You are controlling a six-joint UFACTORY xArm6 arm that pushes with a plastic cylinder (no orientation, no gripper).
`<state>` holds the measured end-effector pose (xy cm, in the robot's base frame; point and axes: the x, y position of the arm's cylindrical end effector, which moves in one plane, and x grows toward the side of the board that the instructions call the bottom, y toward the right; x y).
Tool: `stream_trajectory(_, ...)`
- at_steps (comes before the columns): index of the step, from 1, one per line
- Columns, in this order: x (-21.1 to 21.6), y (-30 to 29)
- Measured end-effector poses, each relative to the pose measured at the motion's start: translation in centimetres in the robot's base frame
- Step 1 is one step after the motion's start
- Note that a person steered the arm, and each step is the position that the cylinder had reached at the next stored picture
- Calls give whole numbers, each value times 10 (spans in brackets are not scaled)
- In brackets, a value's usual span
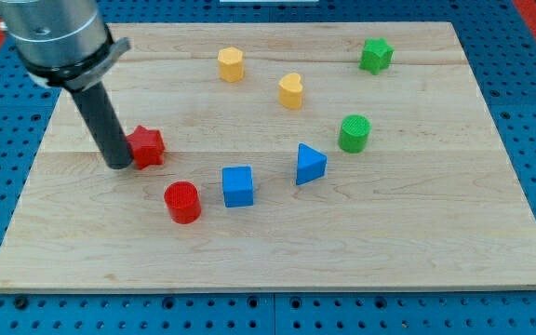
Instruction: Move the green star into red star
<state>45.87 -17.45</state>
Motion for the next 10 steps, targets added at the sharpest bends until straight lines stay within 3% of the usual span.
stream_trajectory(2, 3, 8)
stream_trajectory(3, 2, -48)
stream_trajectory(5, -165, -36)
stream_trajectory(6, -249, 26)
stream_trajectory(8, -267, 121)
stream_trajectory(10, -267, 287)
